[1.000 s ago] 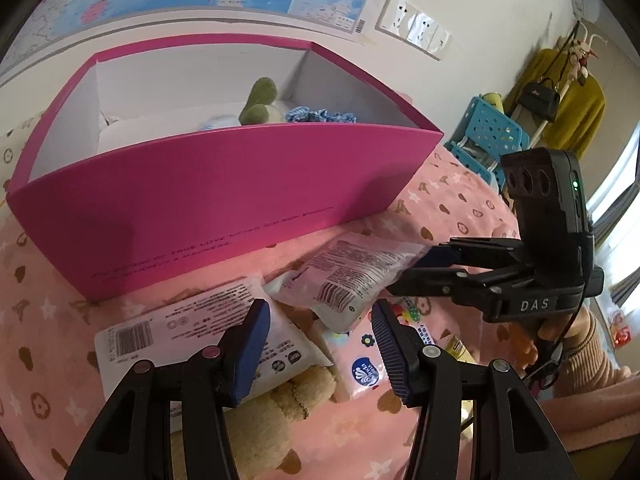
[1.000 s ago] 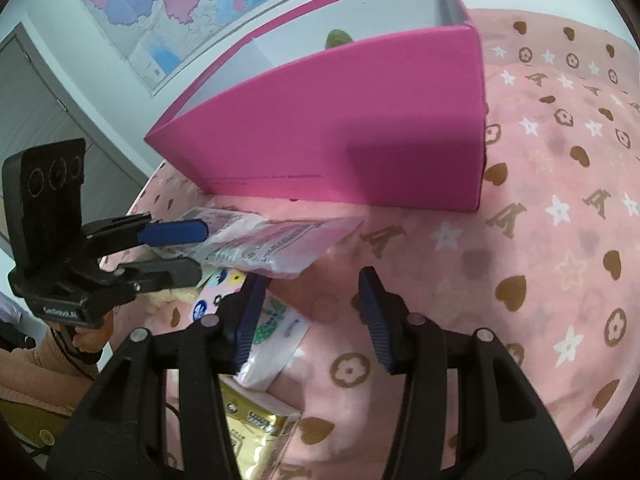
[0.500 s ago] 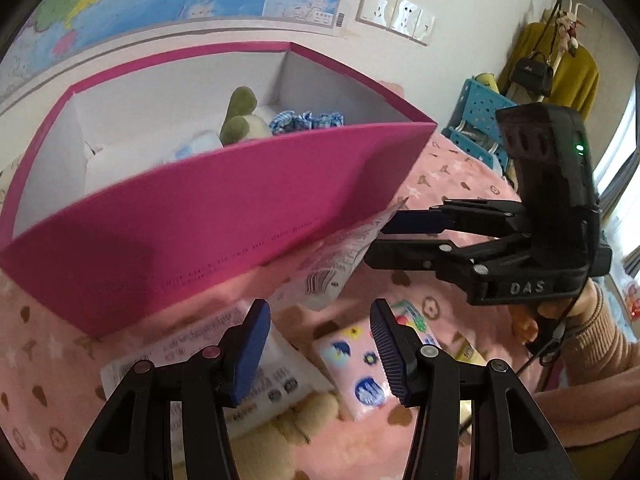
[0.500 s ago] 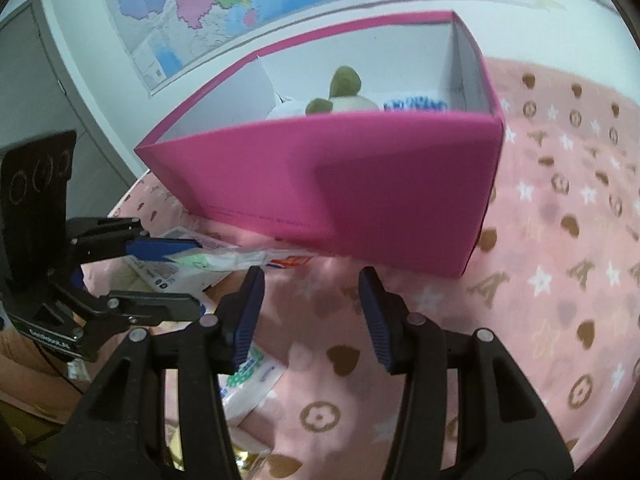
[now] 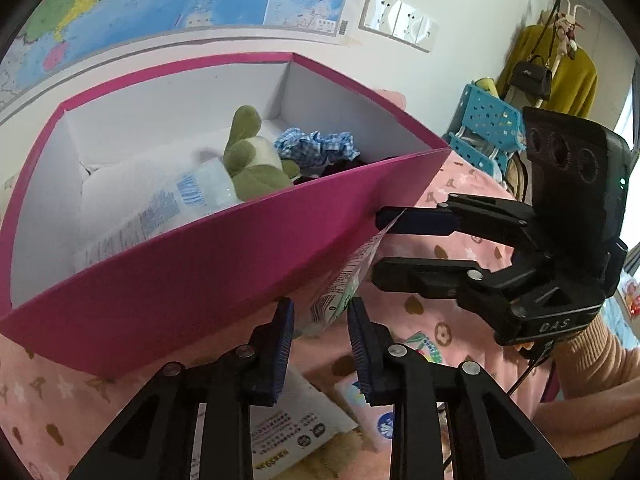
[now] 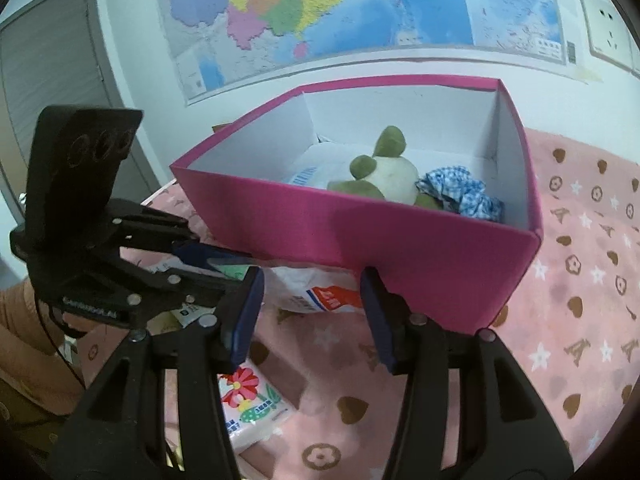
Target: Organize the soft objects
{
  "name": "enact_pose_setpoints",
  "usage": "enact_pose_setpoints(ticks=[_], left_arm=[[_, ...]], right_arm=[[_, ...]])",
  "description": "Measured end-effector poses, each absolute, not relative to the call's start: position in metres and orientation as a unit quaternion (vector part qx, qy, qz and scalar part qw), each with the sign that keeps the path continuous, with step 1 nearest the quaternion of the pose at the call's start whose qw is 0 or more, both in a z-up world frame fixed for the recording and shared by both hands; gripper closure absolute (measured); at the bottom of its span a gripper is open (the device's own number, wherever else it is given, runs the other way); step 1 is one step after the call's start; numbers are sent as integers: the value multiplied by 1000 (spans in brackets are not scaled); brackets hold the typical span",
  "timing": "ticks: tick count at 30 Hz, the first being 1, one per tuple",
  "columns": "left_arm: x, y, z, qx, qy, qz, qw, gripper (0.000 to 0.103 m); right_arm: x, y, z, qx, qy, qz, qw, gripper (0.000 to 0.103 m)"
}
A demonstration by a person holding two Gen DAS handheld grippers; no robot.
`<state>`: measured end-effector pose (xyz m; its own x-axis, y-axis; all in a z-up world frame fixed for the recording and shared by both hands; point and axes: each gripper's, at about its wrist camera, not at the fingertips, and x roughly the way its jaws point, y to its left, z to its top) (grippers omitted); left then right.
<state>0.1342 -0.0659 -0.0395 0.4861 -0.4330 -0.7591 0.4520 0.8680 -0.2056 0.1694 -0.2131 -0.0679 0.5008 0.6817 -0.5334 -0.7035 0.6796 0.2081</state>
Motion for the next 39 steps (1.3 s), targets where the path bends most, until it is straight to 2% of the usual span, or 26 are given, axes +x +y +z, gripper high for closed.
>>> enact_pose_setpoints(ticks=[4, 6, 9, 15, 28, 31, 32, 35, 39], left_arm=[[137, -64, -40, 6, 446, -245, 861, 76], [137, -62, -43, 2, 452, -239, 859, 77], [137, -66, -50, 3, 465, -231, 854, 78], [138, -70, -63, 4, 490, -211, 846, 81], [134, -81, -65, 5, 501, -183, 846, 82], [130, -86, -60, 6, 496, -189, 847, 85], [127, -88, -57, 3, 491, -196, 849, 88], [121, -96, -44, 9, 472, -206, 857, 97], [124, -92, -49, -1, 477, -208, 854, 95]], right_arm=[[162, -211, -66, -2, 290, 404, 868, 52], [156, -210, -67, 8, 286, 412, 865, 63], [150, -204, -67, 3, 282, 396, 874, 64], [148, -202, -66, 22, 276, 390, 878, 78], [132, -209, -60, 43, 263, 389, 882, 86], [122, -205, -52, 34, 260, 396, 880, 93], [121, -204, -50, 33, 263, 401, 877, 100], [116, -198, -51, 21, 262, 397, 879, 101], [126, -209, -60, 38, 282, 384, 878, 101]])
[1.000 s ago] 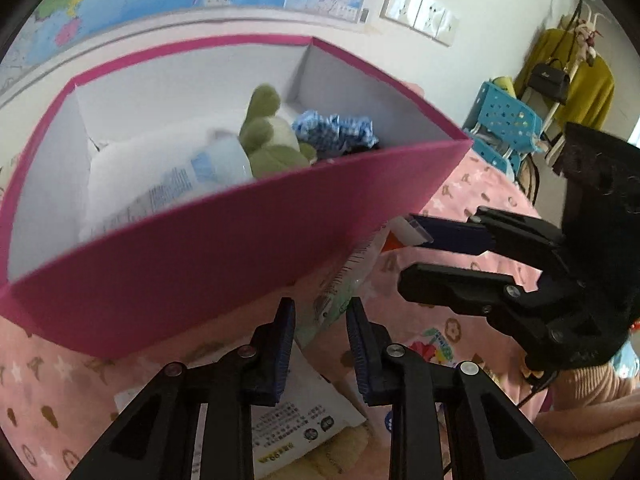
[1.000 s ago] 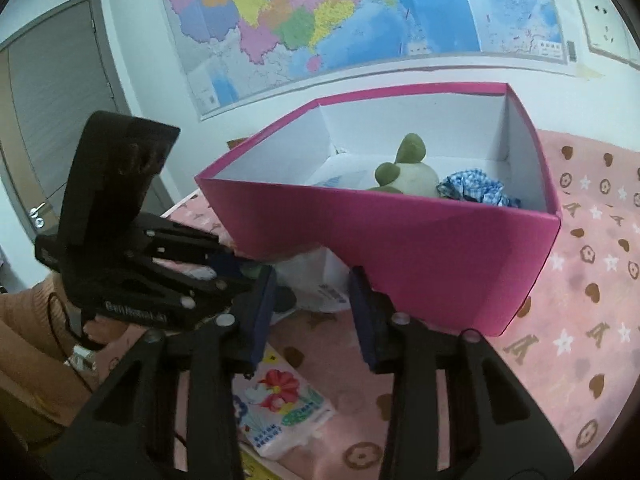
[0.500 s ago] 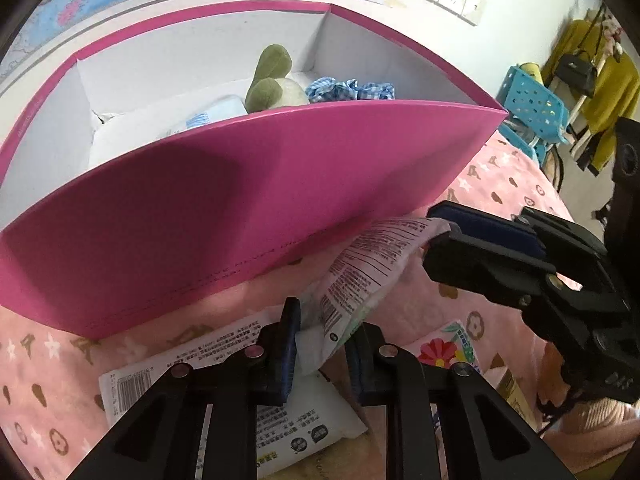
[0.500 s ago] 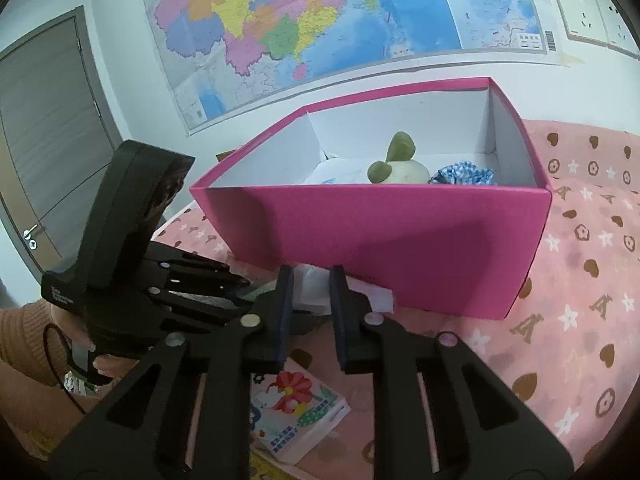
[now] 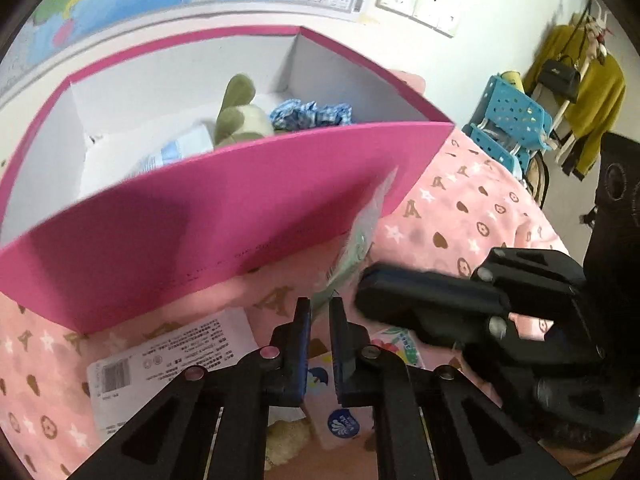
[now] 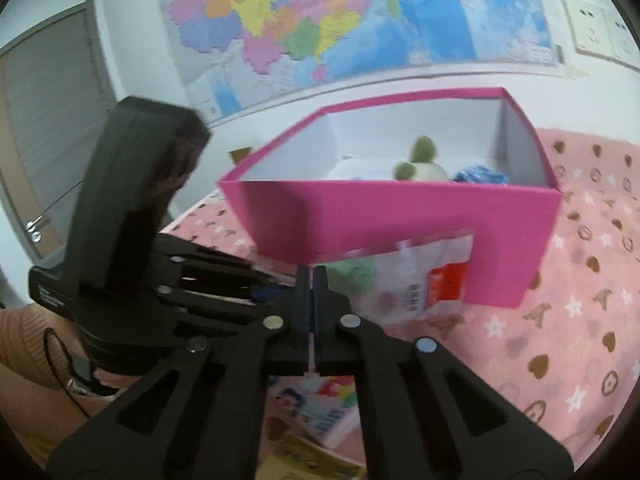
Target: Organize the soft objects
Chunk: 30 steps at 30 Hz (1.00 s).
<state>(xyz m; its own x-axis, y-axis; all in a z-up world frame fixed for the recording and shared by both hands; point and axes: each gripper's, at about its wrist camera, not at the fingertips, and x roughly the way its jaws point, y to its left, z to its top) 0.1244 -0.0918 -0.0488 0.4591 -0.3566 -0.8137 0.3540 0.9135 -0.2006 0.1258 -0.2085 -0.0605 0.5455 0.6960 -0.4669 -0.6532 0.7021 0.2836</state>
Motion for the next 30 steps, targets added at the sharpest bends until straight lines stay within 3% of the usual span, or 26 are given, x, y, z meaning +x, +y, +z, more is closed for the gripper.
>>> enact_pose_setpoints(ticks=[5, 16, 18, 19, 24, 27, 30], left_arm=[[127, -86, -60, -8, 481, -199, 854, 94], [128, -70, -54, 0, 447, -200, 872, 61], [131, -68, -54, -2, 445, -200, 873, 61], [132, -67, -54, -5, 443, -202, 873, 61], [133, -78, -53, -6, 438, -225, 870, 63], [135, -82, -55, 0, 445, -220, 868, 82], [136, -71, -55, -19, 445, -220, 868, 83]], right_arm=[[142, -235, -77, 91, 313, 374, 868, 101], [146, -290, -96, 151, 356, 331, 861, 93], [151, -286, -94, 139, 359, 328, 863, 69], [154, -283, -93, 128, 359, 324, 866, 64], [175, -266, -91, 101, 369, 331, 863, 61], [183, -260, -93, 88, 379, 339, 857, 60], [182, -257, -89, 73, 372, 345, 859, 50]])
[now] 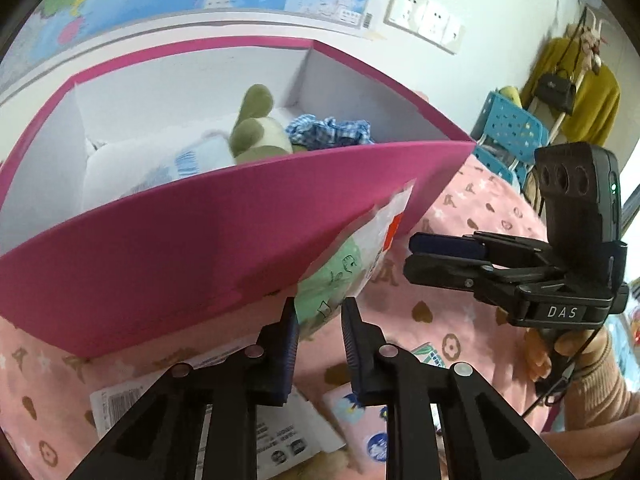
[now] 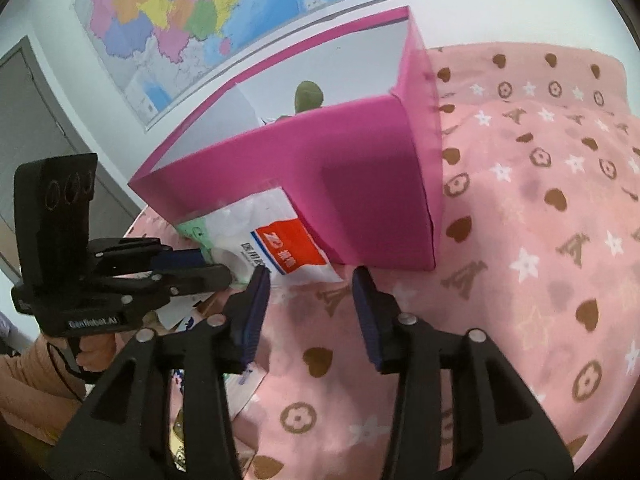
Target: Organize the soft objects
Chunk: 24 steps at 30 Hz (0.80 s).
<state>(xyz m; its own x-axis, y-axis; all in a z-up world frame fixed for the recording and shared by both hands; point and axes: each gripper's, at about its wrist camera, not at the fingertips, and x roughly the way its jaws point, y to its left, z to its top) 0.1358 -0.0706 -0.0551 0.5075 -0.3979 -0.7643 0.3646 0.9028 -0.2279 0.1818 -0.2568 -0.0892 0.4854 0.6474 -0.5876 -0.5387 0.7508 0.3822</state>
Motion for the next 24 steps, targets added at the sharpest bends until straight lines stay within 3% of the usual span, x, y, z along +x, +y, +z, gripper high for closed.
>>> enact_pose_setpoints(ticks=[3, 24], left_arm=[[137, -57, -55, -31, 447, -218, 867, 84], [130, -43, -61, -13, 443, -250, 861, 90]], right_arm=[[182, -251, -85, 57, 364, 362, 856, 45], [185, -206, -72, -8, 339, 427, 838, 44]])
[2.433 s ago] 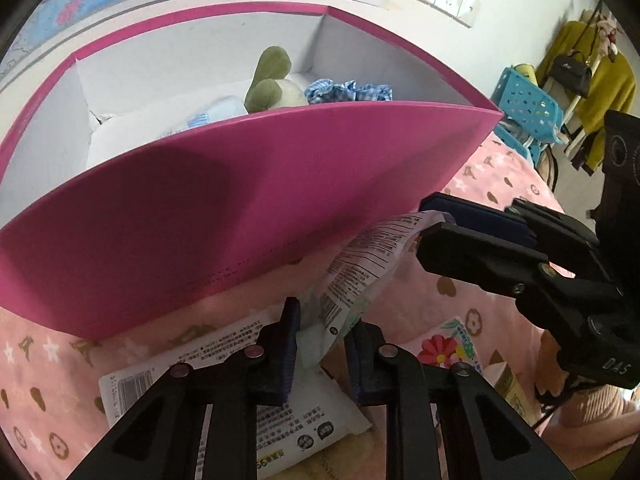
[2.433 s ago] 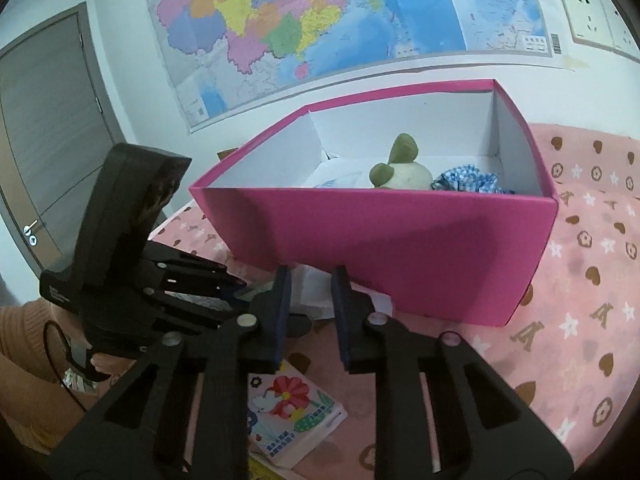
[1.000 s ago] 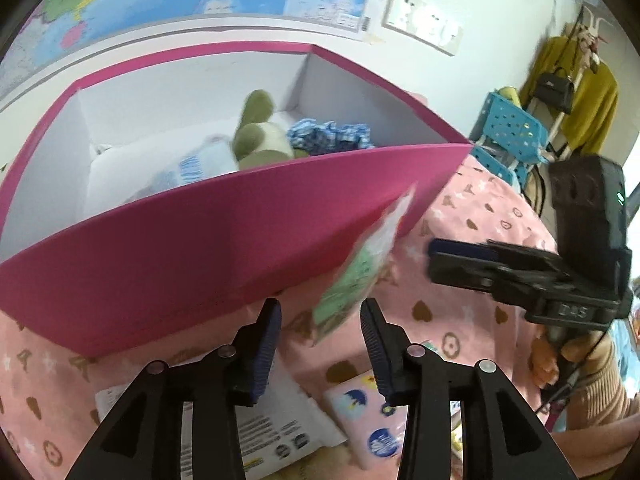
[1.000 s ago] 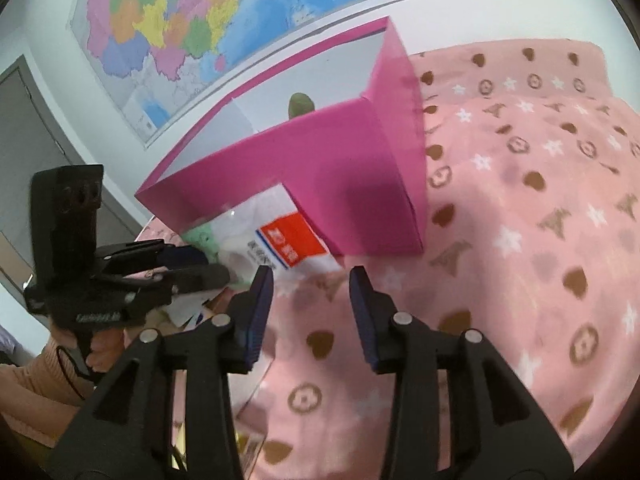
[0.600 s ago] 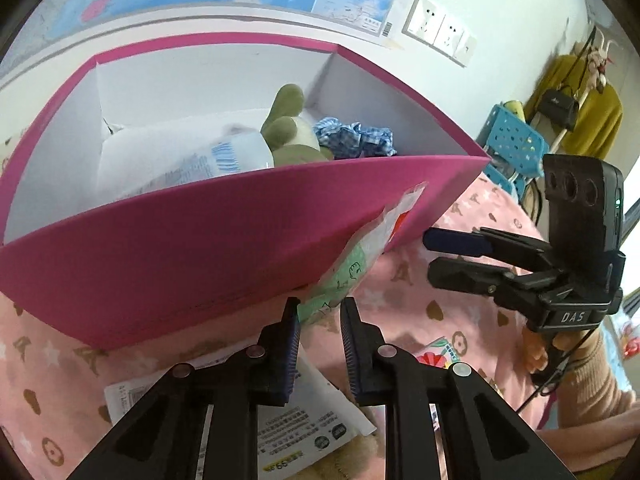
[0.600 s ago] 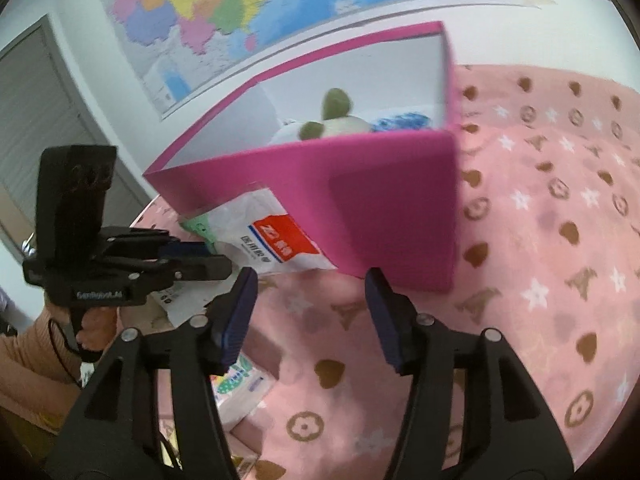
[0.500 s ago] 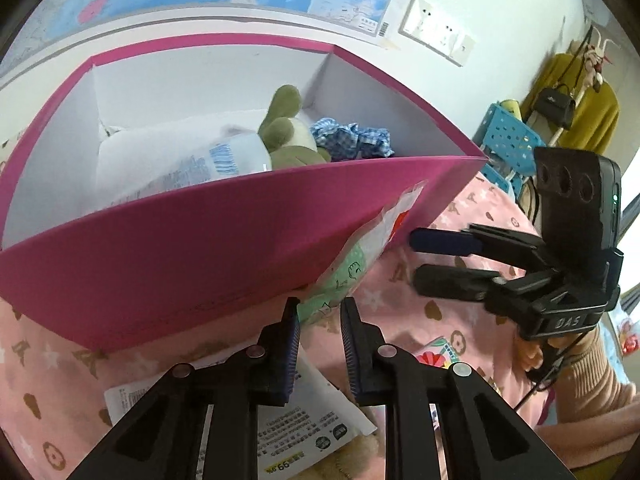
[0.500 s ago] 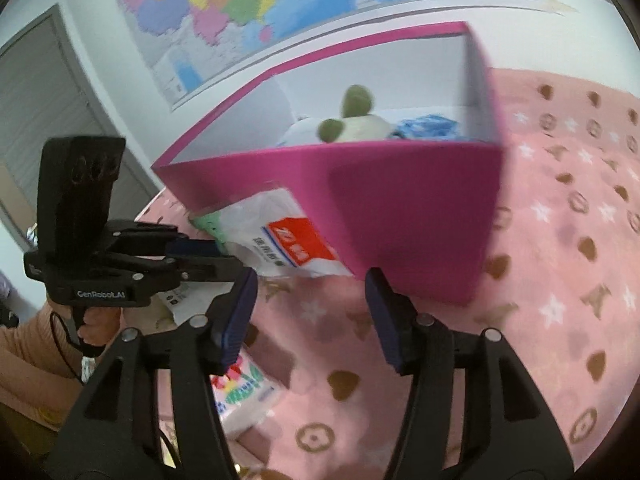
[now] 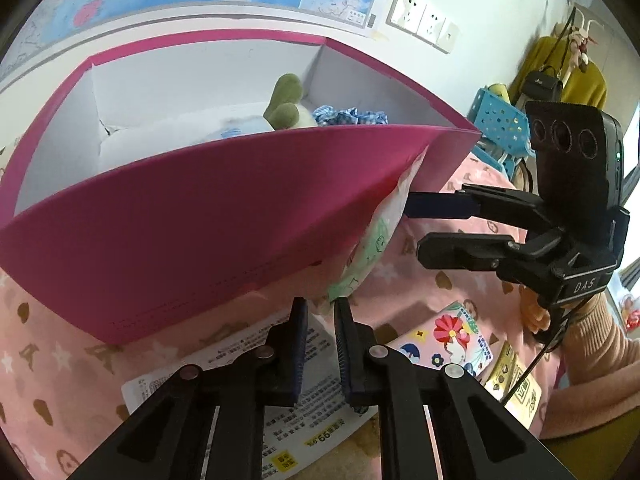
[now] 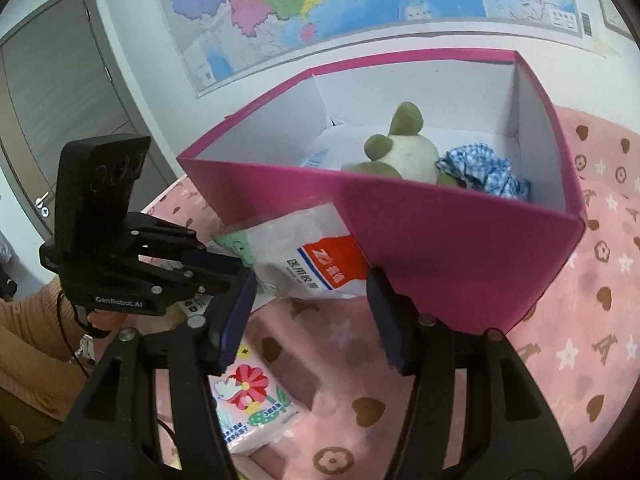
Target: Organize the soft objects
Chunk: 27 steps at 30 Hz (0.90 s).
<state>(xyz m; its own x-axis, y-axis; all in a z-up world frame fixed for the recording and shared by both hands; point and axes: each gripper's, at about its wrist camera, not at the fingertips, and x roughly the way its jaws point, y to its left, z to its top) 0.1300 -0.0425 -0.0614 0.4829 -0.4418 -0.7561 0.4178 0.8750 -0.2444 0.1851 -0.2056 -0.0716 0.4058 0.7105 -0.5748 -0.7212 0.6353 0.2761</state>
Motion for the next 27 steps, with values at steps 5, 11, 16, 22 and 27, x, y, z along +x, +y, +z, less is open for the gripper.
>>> enact_pose_setpoints(ticks=[5, 11, 16, 22, 27], left_arm=[[126, -49, -53, -1, 424, -248, 871, 83], [124, -68, -43, 18, 395, -261, 881, 80], [116, -78, -33, 35, 371, -268, 888, 90], [101, -88, -6, 38, 344, -304, 888, 92], [96, -99, 24, 51, 303, -320, 896, 92]], right_arm=[[187, -207, -74, 7, 341, 430, 836, 44], [184, -213, -76, 29, 342, 433, 833, 44], [179, -228, -72, 71, 334, 439, 831, 44], [160, -246, -47, 101, 295, 447, 838, 44], [145, -256, -14, 105, 248, 446, 854, 44]])
